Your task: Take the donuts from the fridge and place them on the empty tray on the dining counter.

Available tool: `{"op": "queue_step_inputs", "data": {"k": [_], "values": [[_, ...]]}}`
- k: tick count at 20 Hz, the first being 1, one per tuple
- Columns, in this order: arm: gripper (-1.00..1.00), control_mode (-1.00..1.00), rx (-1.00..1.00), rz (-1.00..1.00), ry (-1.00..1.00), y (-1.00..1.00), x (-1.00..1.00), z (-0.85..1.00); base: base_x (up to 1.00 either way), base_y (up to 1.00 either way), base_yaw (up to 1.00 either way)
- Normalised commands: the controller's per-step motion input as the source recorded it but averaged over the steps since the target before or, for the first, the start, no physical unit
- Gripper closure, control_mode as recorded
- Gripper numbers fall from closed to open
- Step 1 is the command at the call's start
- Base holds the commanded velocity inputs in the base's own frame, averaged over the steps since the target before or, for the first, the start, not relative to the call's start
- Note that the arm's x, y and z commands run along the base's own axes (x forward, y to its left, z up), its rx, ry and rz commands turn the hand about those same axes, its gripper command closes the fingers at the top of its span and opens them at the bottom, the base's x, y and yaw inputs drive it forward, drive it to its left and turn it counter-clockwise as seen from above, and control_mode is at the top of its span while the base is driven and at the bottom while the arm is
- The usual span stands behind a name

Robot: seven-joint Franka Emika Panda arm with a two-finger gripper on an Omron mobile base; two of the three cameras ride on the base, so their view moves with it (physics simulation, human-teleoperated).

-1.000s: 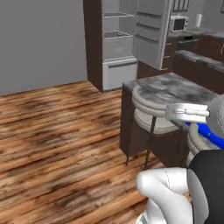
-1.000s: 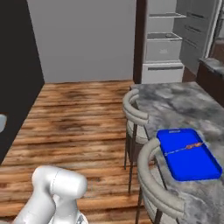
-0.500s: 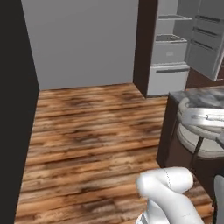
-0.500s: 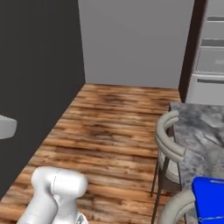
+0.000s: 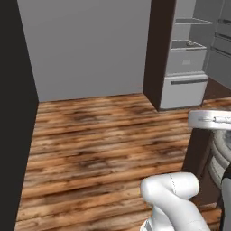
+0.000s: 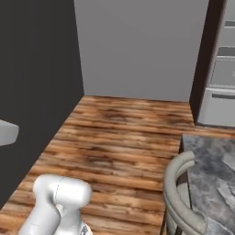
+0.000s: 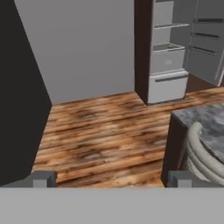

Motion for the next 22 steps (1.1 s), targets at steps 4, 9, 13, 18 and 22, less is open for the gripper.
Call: {"op": "queue_step_inputs", "data": {"k": [4, 9, 13, 18, 22], "values": [[-1.0, 1.0, 0.0, 0.0, 0.0, 0.0, 0.0, 0.0, 1.0, 0.0, 0.0], [-1.0, 1.0, 0.0, 0.0, 0.0, 0.0, 0.0, 0.0, 1.0, -0.01, 0.02], [-1.0, 1.0, 0.0, 0.0, 0.0, 0.0, 0.0, 0.0, 1.0, -0.09, 0.03], [-1.0, 1.0, 0.0, 0.0, 0.0, 0.0, 0.0, 0.0, 1.0, -0.19, 0.01], [-1.0, 1.0, 0.0, 0.0, 0.0, 0.0, 0.0, 0.0, 1.0, -0.54, 0.0]]}}
